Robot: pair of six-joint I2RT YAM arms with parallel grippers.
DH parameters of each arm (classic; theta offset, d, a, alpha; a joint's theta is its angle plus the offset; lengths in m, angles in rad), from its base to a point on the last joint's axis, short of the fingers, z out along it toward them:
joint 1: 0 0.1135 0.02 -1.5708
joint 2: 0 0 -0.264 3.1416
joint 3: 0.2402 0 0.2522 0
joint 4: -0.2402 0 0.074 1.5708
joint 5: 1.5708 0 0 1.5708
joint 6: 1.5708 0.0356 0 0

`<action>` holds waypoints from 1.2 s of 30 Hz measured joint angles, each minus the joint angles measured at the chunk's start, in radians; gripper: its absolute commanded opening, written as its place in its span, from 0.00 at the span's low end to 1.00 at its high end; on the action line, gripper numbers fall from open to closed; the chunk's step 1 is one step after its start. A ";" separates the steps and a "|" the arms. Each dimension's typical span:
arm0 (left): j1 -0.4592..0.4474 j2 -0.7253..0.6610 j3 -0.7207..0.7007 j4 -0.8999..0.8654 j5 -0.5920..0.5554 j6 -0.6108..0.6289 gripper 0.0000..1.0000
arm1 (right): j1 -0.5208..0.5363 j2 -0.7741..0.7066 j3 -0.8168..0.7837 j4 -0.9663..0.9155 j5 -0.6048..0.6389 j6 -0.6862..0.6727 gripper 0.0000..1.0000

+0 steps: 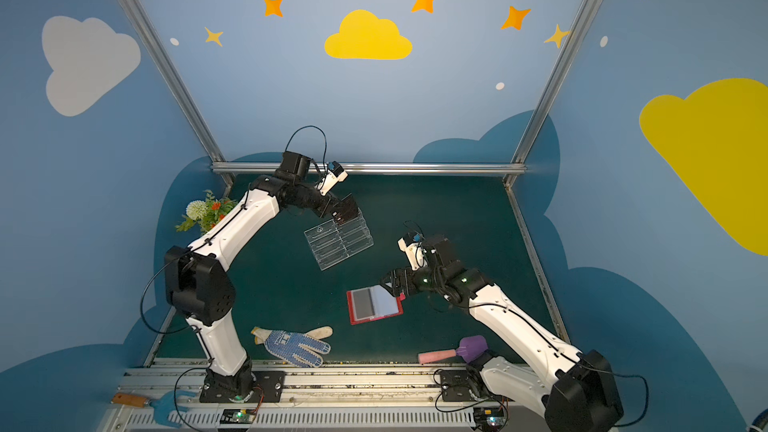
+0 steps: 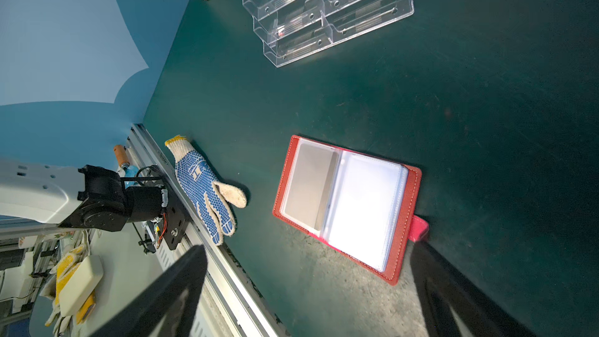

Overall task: Take the credit cards out of the card holder
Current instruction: Place the credit card in the storage box.

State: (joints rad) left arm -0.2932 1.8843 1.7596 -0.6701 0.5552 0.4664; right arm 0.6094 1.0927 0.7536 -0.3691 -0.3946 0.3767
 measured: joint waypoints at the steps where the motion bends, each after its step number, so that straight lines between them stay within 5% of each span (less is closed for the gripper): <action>1: 0.007 0.022 0.021 -0.009 0.007 0.018 0.04 | 0.000 0.008 0.000 -0.002 0.000 0.000 0.96; 16: 0.039 0.293 0.277 -0.164 0.092 0.166 0.04 | -0.012 0.153 0.035 -0.010 -0.035 -0.026 0.96; 36: 0.043 0.347 0.338 -0.219 0.052 0.229 0.04 | -0.026 0.212 0.036 -0.008 -0.083 -0.044 0.95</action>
State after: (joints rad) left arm -0.2504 2.2314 2.0972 -0.8894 0.6071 0.6956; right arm 0.5838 1.3045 0.7895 -0.3767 -0.4774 0.3328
